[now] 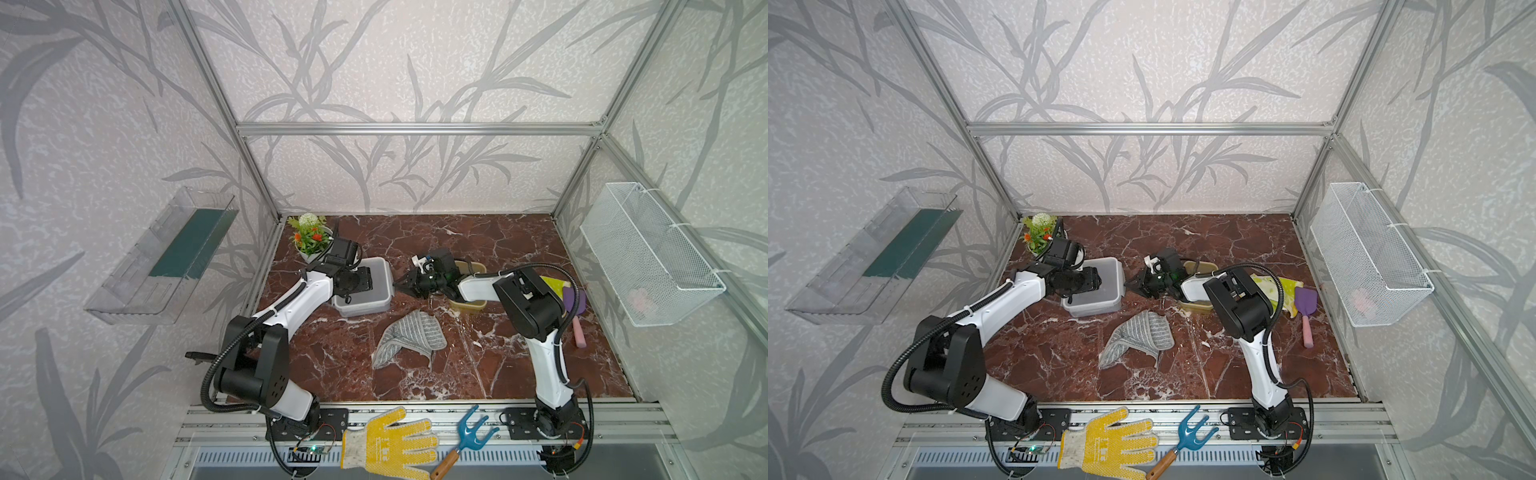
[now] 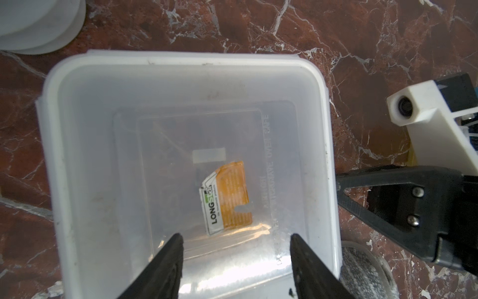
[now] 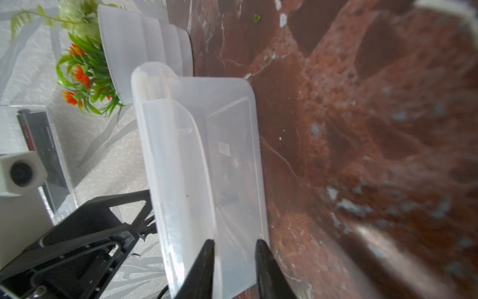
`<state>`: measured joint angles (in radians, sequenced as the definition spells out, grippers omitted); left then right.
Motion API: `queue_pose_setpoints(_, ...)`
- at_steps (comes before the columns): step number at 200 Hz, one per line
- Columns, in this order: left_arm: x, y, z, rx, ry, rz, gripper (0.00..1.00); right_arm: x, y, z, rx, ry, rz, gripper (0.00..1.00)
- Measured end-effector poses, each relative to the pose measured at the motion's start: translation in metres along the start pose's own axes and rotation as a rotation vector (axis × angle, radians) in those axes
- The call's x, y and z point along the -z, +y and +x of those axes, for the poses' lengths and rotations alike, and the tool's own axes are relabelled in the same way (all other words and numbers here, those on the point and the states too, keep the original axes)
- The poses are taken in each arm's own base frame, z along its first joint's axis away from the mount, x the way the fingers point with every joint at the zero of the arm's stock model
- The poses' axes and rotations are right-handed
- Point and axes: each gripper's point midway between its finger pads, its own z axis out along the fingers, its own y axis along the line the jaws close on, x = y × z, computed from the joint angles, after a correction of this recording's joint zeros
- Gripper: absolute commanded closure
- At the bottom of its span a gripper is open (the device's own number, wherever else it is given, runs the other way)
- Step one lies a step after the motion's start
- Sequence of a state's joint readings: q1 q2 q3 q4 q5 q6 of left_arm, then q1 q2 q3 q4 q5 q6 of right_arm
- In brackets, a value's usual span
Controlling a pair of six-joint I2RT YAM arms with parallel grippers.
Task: Wipe the insides of the lunch boxes
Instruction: Open the fastener of the lunch box.
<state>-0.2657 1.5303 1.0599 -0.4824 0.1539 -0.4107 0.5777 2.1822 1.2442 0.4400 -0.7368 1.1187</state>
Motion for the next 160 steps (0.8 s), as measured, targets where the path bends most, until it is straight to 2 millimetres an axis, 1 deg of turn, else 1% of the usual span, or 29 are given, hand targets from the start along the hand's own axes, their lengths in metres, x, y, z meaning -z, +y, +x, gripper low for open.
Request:
queue_pose_setpoints(8,0.0,0.0,0.0,0.0,0.0,0.0,0.35,0.0,-0.002,0.0,0.002,0.001,0.008,0.58)
queue_pose_setpoints(29,0.001,-0.001,-0.001,0.0,-0.003,0.002,0.34,0.0,-0.005,0.0,0.011,0.0,0.022,0.49)
queue_pose_setpoints(56,0.004,-0.002,-0.001,0.007,-0.002,0.009,0.31,0.004,-0.003,-0.001,0.034,-0.009,0.038,0.45)
queue_pose_setpoints(79,0.008,-0.003,-0.003,0.014,0.002,0.008,0.29,0.011,0.011,-0.002,0.079,-0.021,0.029,0.42)
queue_pose_setpoints(97,0.016,-0.005,-0.015,0.016,-0.015,0.01,0.29,0.018,0.025,-0.003,0.117,-0.037,0.016,0.4)
queue_pose_setpoints(113,0.025,-0.009,-0.03,0.018,-0.047,0.018,0.28,0.024,0.034,-0.003,0.145,-0.051,0.009,0.38)
queue_pose_setpoints(134,0.032,-0.006,-0.044,0.02,-0.076,0.015,0.28,0.032,0.039,0.001,0.163,-0.061,0.009,0.38)
queue_pose_setpoints(160,0.033,0.006,-0.059,0.024,-0.087,-0.018,0.28,0.035,0.038,0.01,0.173,-0.052,0.03,0.36)
